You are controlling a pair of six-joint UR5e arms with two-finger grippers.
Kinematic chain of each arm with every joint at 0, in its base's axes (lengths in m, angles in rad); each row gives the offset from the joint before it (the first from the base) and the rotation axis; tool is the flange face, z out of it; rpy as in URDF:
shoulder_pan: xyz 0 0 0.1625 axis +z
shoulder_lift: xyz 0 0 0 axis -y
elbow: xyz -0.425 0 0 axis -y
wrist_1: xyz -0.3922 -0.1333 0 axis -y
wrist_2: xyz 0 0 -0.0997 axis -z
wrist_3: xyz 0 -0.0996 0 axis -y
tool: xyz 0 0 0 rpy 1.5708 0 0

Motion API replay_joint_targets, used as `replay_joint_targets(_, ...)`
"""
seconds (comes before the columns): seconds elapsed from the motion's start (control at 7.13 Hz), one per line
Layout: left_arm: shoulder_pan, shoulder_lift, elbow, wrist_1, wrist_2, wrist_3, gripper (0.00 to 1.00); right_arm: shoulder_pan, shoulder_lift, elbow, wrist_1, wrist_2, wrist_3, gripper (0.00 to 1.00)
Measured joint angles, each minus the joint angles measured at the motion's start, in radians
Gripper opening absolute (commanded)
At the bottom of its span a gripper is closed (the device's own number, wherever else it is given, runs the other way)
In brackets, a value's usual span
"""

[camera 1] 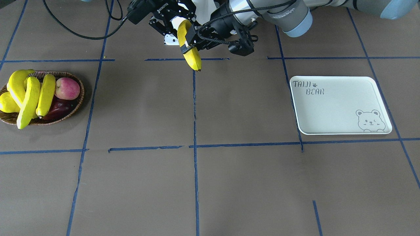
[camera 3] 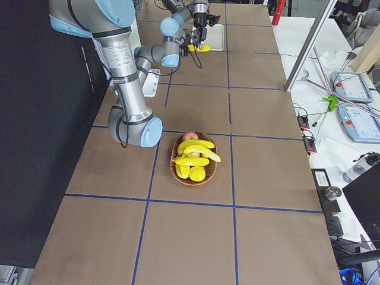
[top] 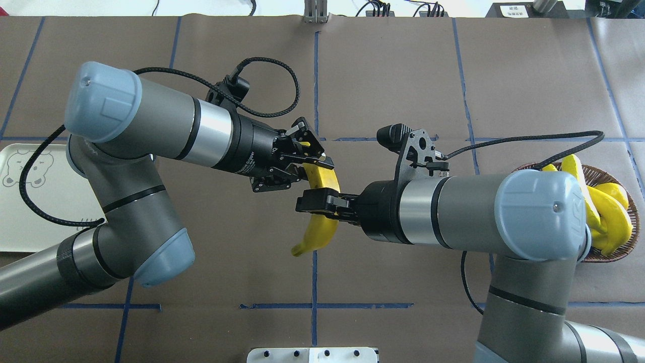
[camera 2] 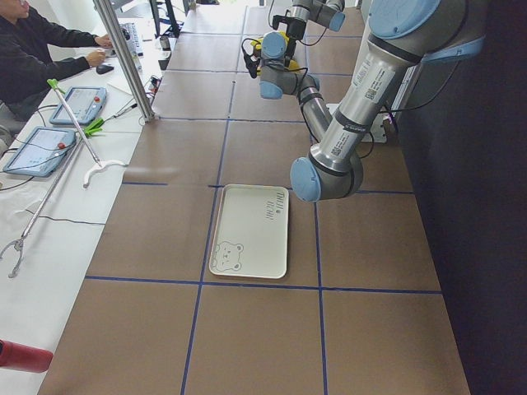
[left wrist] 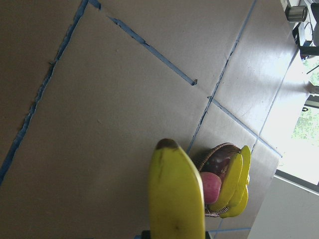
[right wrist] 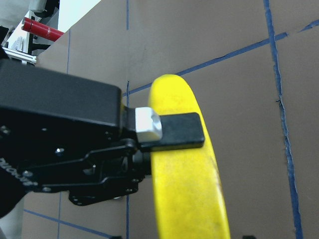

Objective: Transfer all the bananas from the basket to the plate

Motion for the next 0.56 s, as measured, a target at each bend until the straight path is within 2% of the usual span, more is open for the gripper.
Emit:
replay_joint_targets(0.28,-0.018,0.008,0.003,0.008,0.000,0.007,0.00,0.001,0.001,0.012,0.000,0.001,0.000,1.00)
replay_joint_targets(0.56,-0.078,0.070,0.017,0.015,-0.014,0.074,0.00,0.005,0.000,0.025,0.000,0.003,-0.001,1.00)
